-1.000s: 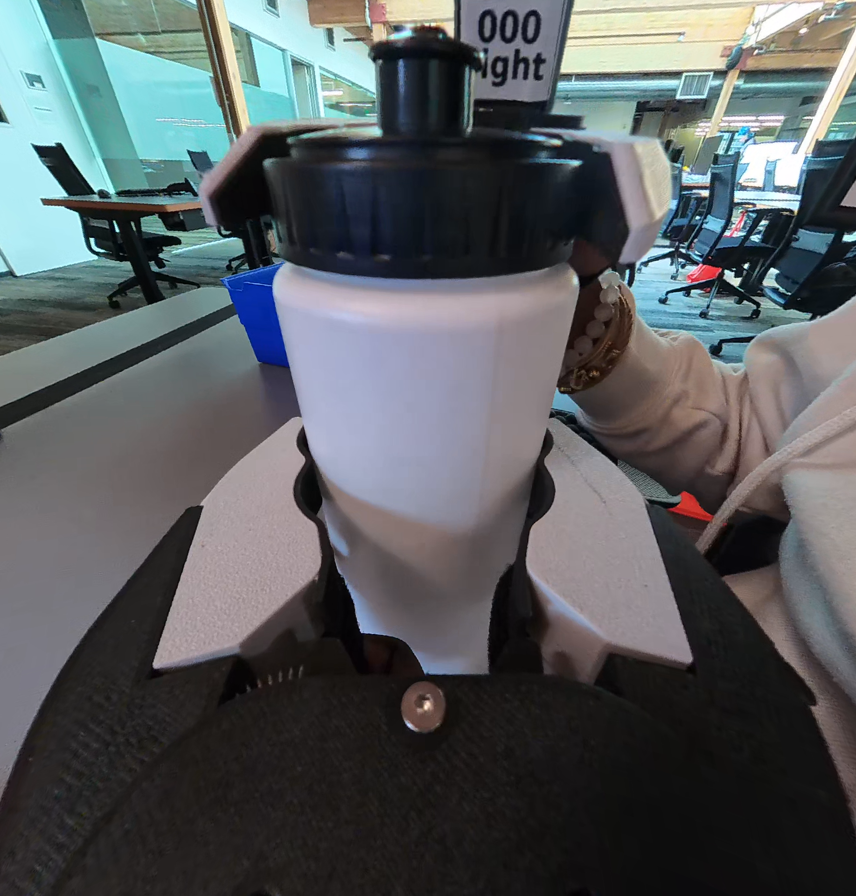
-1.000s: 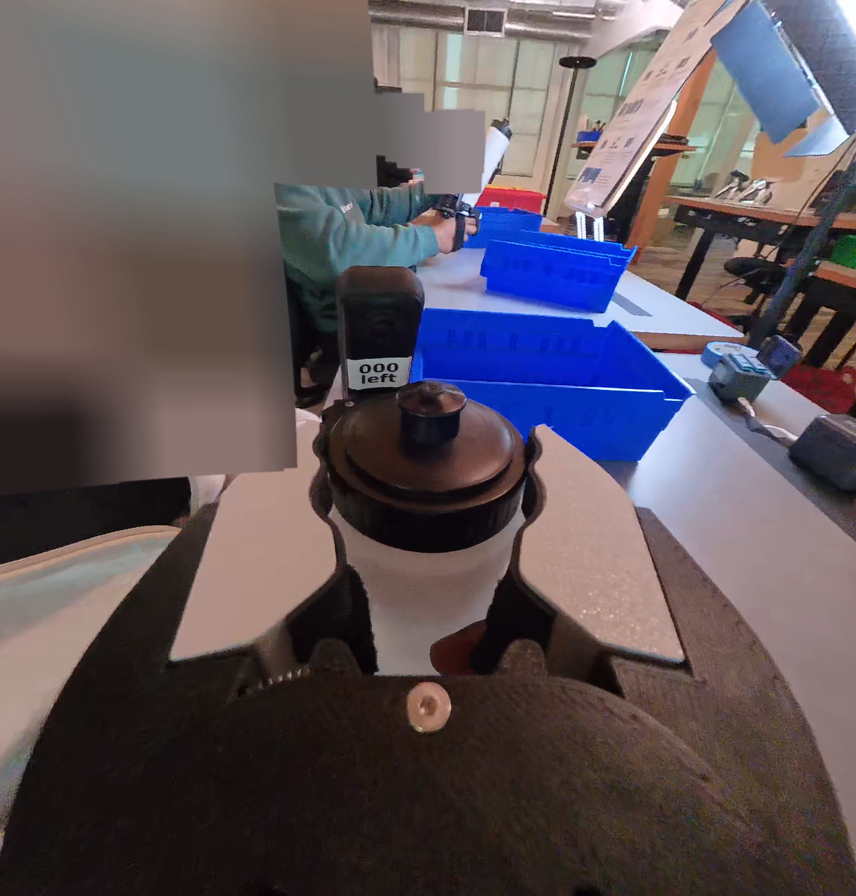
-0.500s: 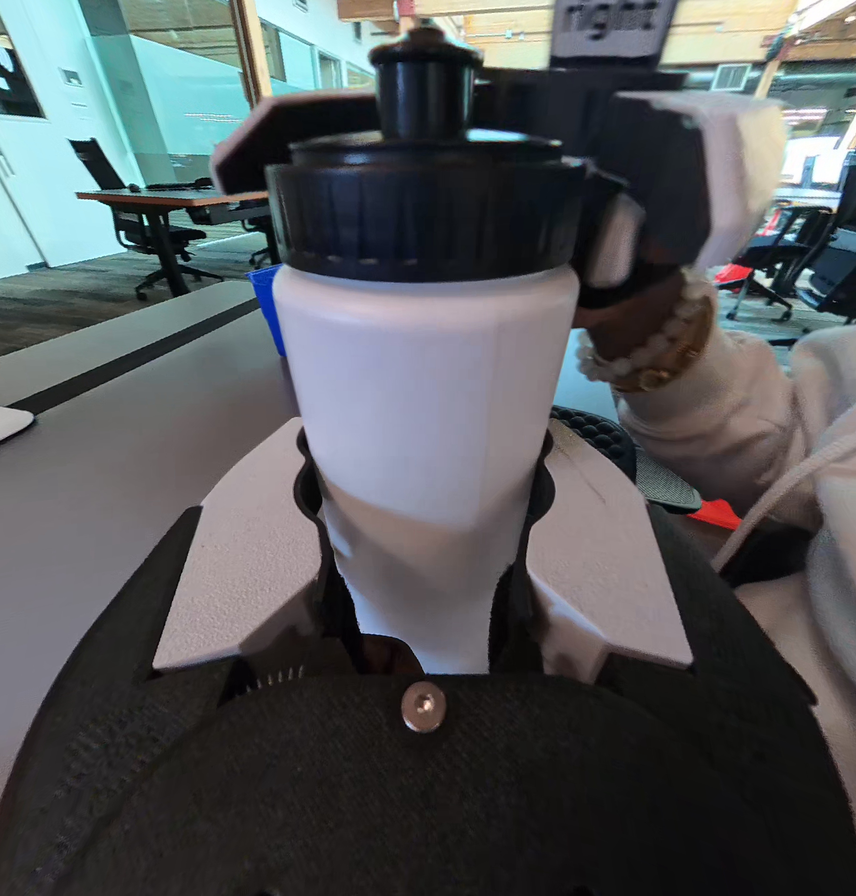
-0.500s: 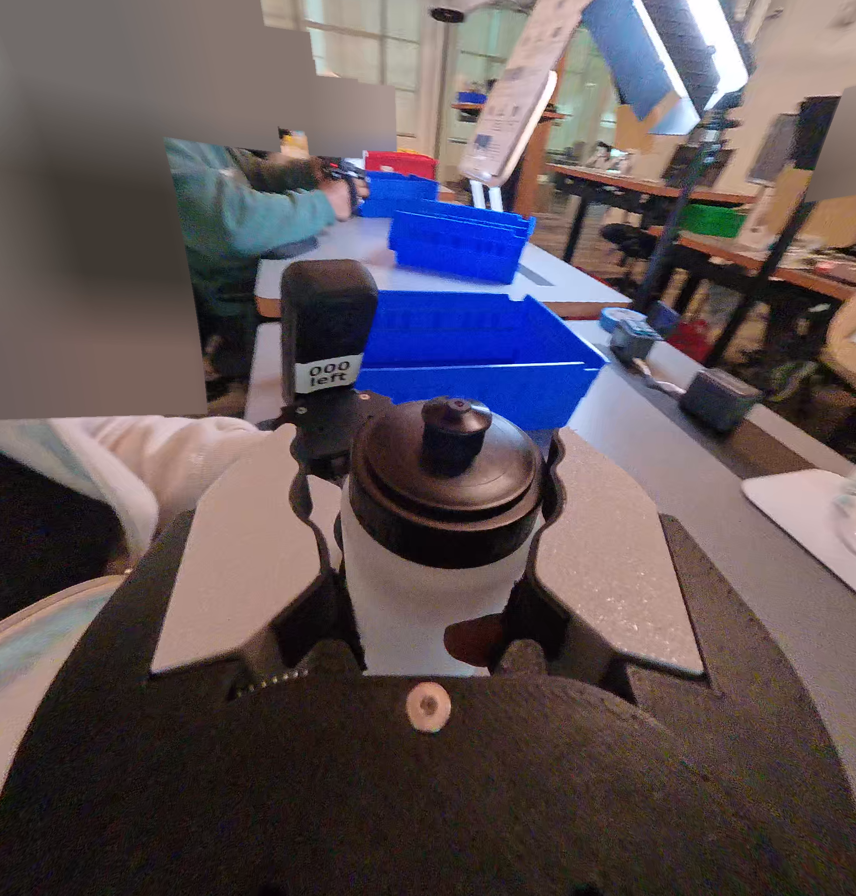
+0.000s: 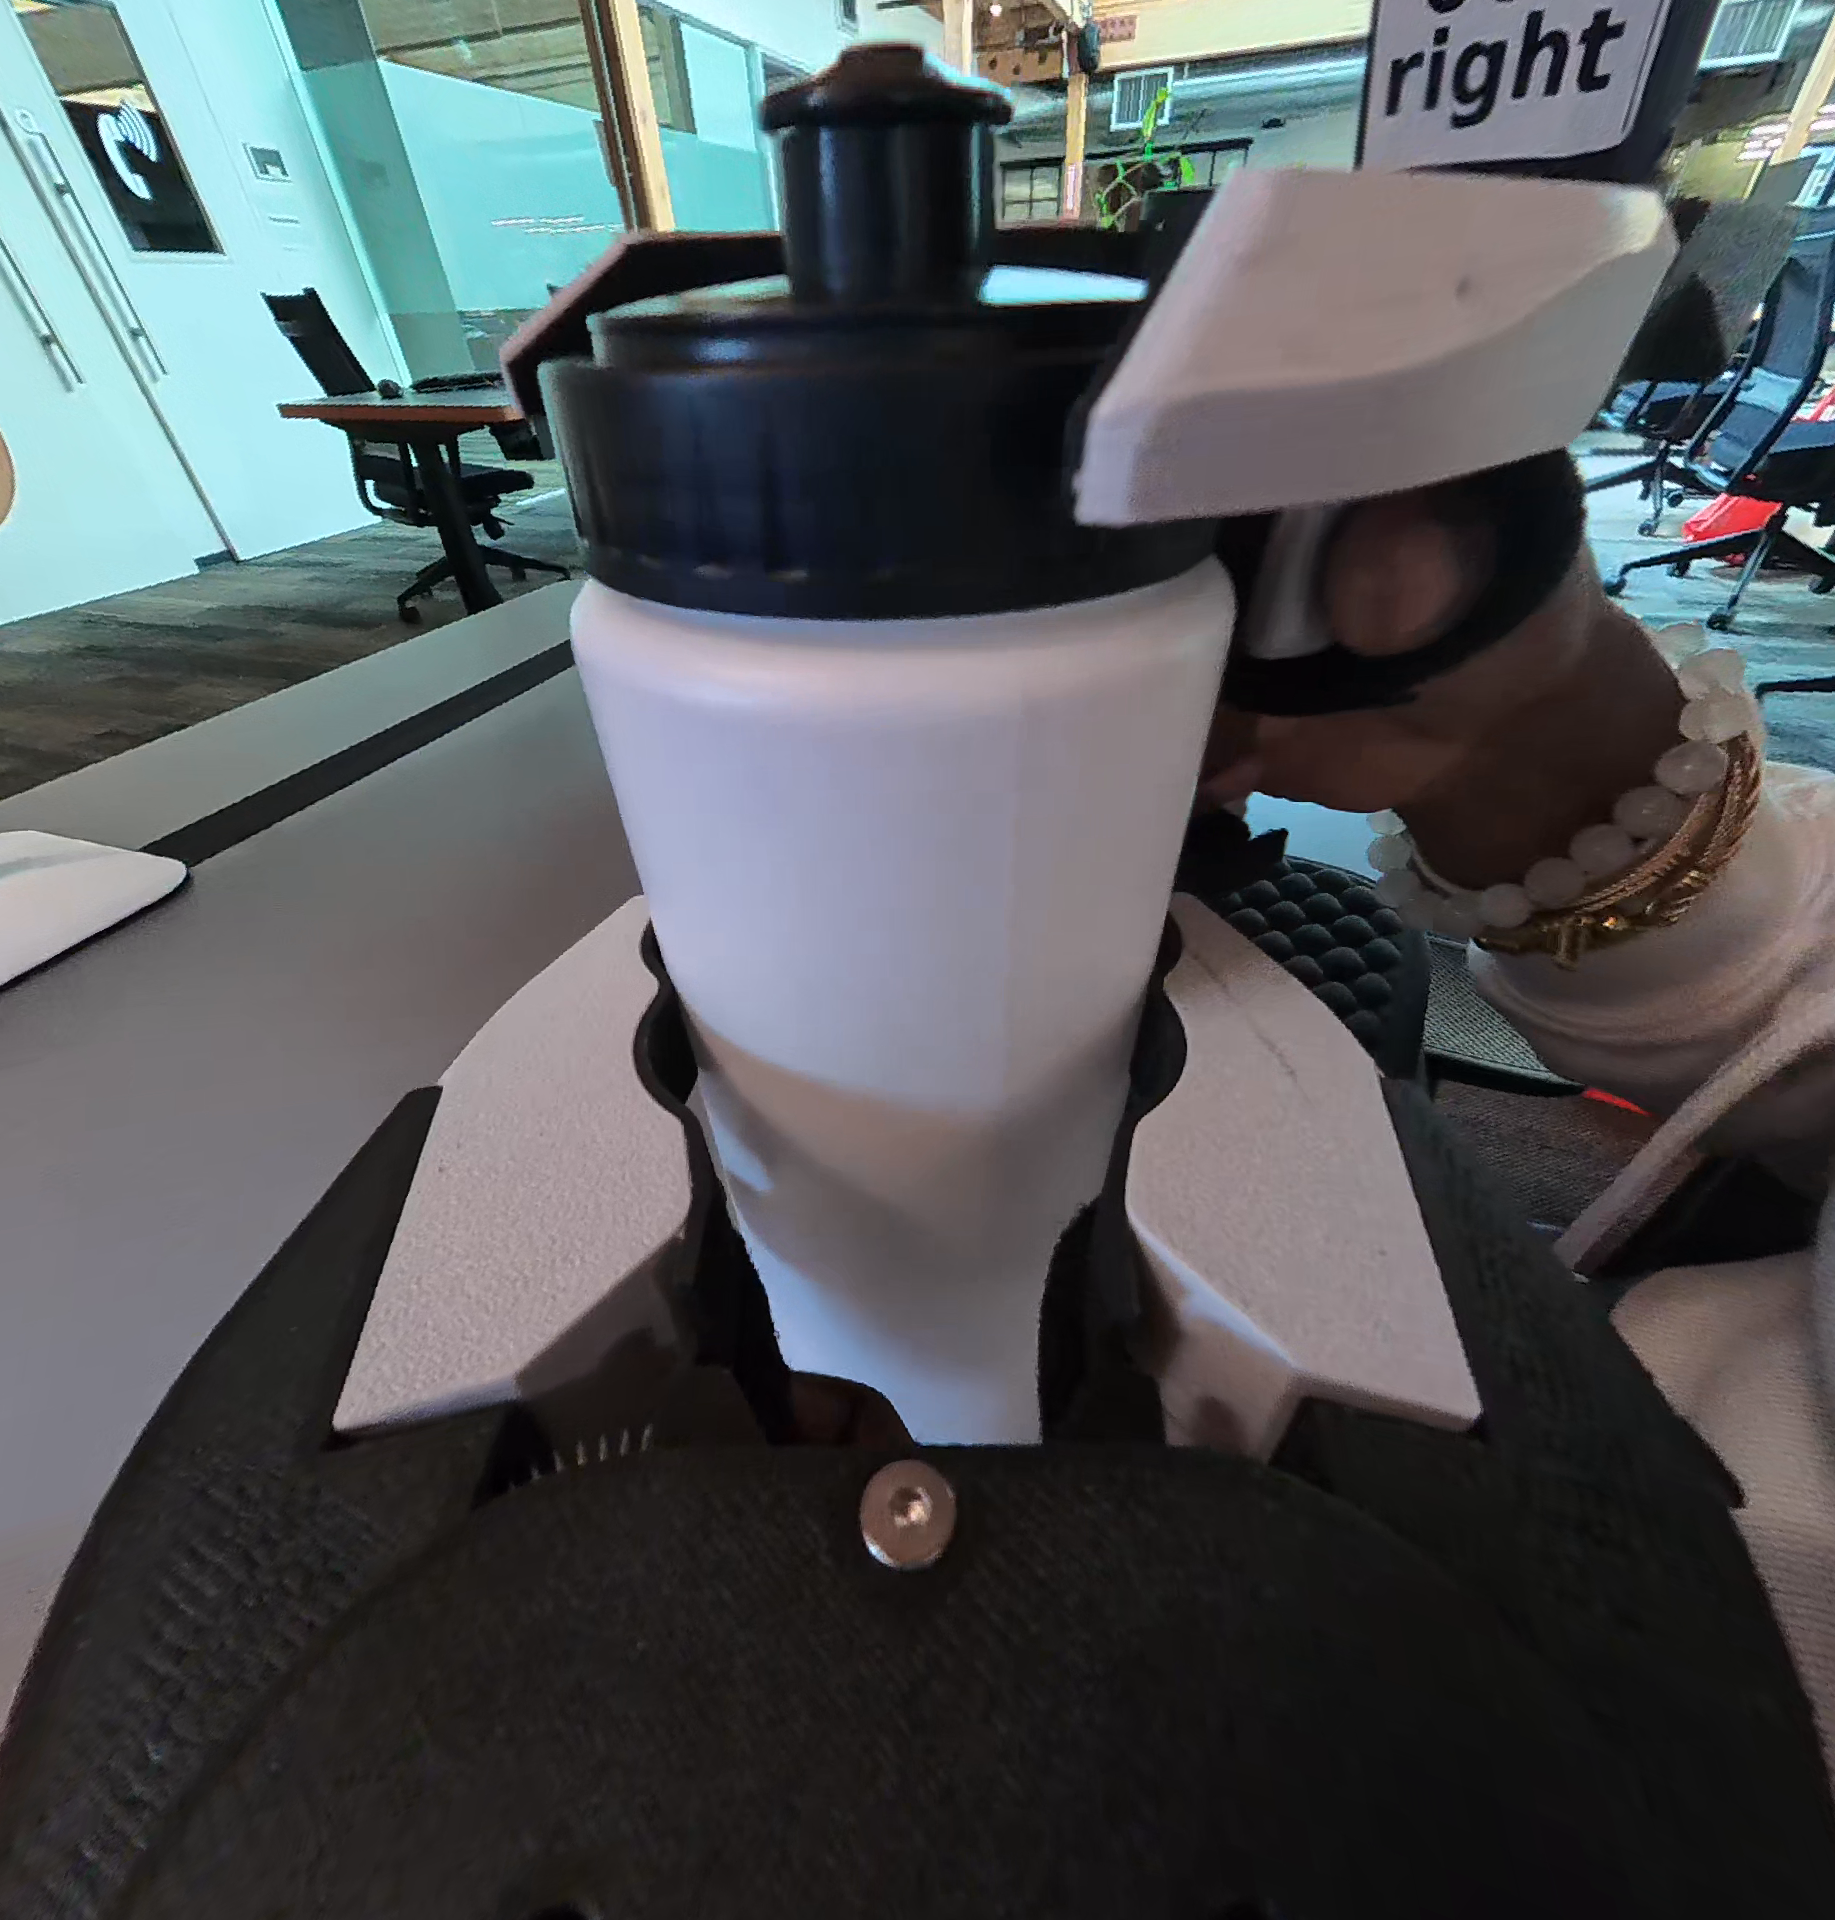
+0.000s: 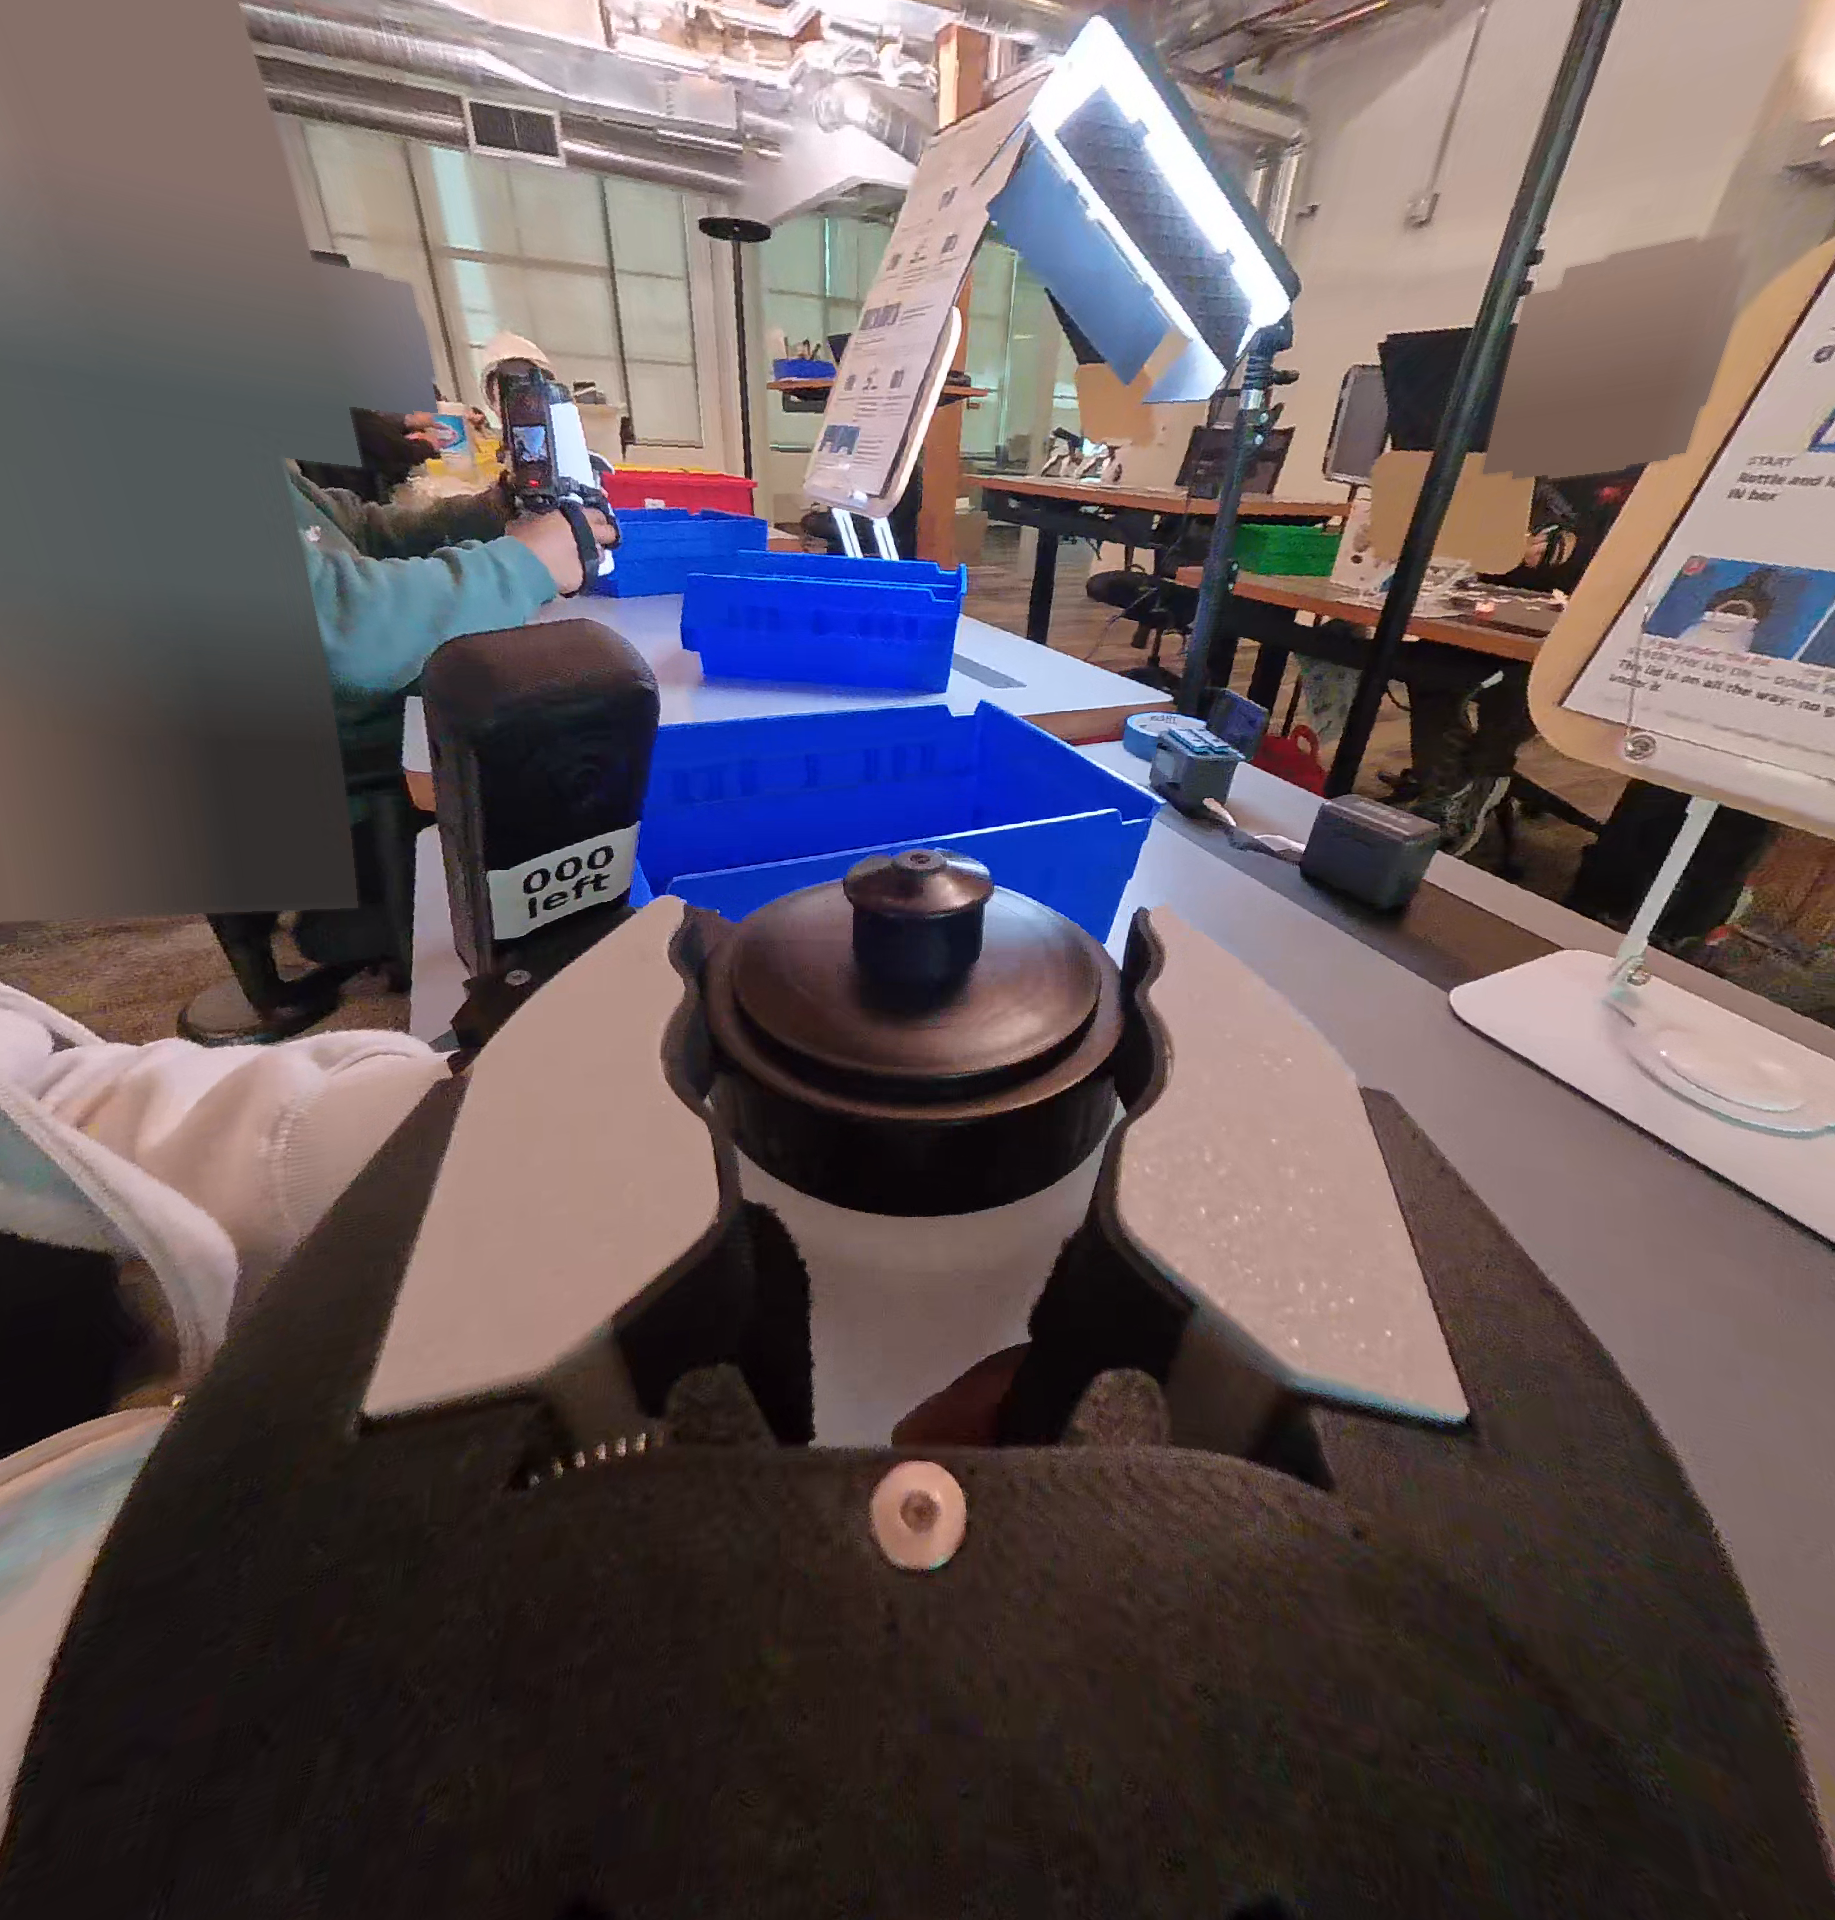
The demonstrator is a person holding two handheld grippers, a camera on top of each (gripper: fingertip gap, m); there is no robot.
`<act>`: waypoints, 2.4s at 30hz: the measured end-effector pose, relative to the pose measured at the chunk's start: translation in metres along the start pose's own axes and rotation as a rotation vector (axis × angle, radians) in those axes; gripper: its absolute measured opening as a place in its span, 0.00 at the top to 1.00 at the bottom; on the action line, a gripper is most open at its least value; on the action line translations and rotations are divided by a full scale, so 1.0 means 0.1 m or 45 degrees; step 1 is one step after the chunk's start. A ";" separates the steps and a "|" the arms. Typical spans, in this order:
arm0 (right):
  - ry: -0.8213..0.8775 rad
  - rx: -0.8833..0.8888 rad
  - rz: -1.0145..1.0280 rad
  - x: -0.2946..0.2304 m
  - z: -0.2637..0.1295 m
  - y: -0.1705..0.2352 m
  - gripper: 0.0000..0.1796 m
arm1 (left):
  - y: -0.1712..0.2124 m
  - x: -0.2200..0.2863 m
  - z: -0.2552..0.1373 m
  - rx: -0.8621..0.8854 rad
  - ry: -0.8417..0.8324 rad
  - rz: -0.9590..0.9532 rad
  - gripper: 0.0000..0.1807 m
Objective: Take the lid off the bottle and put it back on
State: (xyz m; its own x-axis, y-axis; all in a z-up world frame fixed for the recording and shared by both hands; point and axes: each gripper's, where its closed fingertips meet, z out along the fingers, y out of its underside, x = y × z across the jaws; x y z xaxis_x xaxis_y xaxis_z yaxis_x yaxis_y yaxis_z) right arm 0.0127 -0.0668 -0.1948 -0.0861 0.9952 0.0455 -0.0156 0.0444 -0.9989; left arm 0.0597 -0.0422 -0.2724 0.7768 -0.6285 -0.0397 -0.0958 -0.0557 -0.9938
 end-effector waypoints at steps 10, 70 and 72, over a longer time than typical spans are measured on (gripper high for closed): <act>-0.047 0.101 -0.006 0.06 -0.13 0.15 0.35 | -0.15 -0.37 -0.19 0.283 -0.081 -0.362 0.52; 1.334 -0.752 0.358 2.62 -2.82 1.27 0.64 | -0.38 -0.42 -0.34 0.465 -0.359 0.190 0.45; 1.385 -0.542 0.200 2.46 -2.83 0.96 0.59 | -0.42 -0.43 -0.49 0.453 -0.453 0.243 0.46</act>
State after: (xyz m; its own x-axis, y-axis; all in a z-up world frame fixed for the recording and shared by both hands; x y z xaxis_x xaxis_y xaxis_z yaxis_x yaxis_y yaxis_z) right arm 0.2722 0.2073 -0.2825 0.8408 0.5333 0.0935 0.2707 -0.2646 -0.9256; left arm 0.0004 -0.0508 -0.2238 0.9351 -0.2964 -0.1942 -0.0871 0.3389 -0.9368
